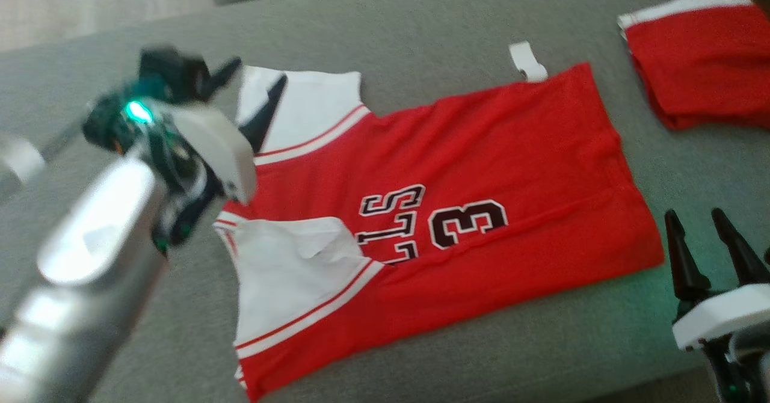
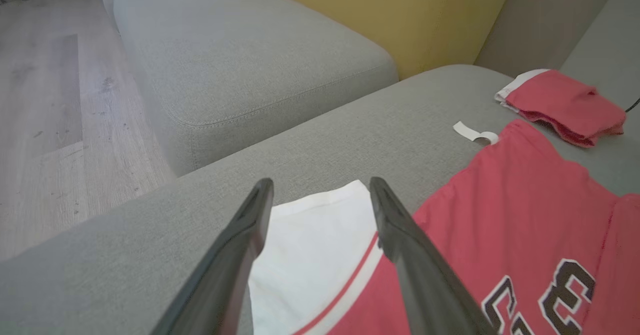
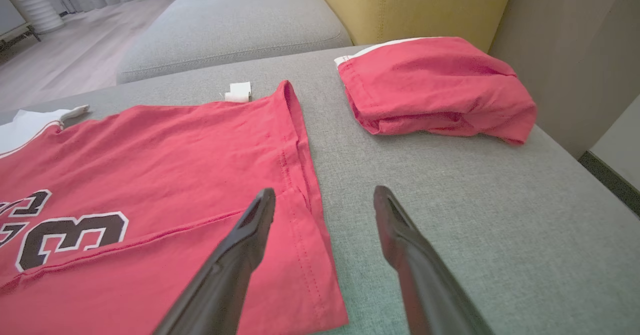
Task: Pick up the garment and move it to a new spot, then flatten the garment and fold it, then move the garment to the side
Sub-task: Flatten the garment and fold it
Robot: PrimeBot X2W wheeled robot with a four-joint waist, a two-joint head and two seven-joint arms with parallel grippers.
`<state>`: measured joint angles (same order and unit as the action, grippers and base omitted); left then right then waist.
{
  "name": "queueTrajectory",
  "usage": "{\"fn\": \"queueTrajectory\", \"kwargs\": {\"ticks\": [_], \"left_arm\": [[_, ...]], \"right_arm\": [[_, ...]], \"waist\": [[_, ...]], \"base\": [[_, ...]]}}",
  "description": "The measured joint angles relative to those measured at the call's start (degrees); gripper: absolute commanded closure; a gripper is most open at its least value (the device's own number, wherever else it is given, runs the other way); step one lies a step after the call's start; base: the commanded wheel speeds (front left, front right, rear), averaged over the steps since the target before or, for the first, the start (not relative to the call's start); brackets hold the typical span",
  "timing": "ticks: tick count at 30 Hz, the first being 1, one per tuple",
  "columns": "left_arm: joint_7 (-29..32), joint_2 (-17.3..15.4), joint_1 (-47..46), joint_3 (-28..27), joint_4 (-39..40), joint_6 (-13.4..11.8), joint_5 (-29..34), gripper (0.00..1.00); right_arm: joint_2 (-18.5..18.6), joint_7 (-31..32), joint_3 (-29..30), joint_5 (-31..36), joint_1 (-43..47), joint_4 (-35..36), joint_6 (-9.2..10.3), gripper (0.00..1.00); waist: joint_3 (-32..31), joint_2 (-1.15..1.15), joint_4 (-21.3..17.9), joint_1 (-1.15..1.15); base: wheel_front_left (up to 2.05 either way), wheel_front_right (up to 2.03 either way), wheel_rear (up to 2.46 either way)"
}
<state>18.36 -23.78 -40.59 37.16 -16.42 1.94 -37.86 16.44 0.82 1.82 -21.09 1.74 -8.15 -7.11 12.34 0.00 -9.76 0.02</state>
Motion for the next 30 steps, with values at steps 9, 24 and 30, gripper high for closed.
{"fn": "queueTrajectory", "kwargs": {"ticks": [9,24,30], "left_arm": [[11.78,-1.26,-15.40,-0.46,-14.88,3.65,-2.93,0.00],[21.98,-3.50,-21.69,0.48,-27.81,2.99,-2.99,0.00],[21.45,-3.48,-22.24,0.48,-28.35,3.19,-3.11,0.45]], "right_arm": [[-1.13,-1.86,-2.96,-0.44,-3.57,0.15,0.00,0.00],[-1.33,-4.02,-4.33,-1.42,-7.23,-1.80,0.00,0.00],[-1.47,-4.44,-4.41,-1.53,-7.80,-2.18,0.00,0.00]], "waist": [[6.69,0.00,-5.34,0.00],[13.14,0.00,-9.30,-0.02],[13.76,0.00,-9.24,-0.02]], "base": [[0.00,0.00,0.00],[0.00,0.00,0.00],[0.00,0.00,0.00]]}}
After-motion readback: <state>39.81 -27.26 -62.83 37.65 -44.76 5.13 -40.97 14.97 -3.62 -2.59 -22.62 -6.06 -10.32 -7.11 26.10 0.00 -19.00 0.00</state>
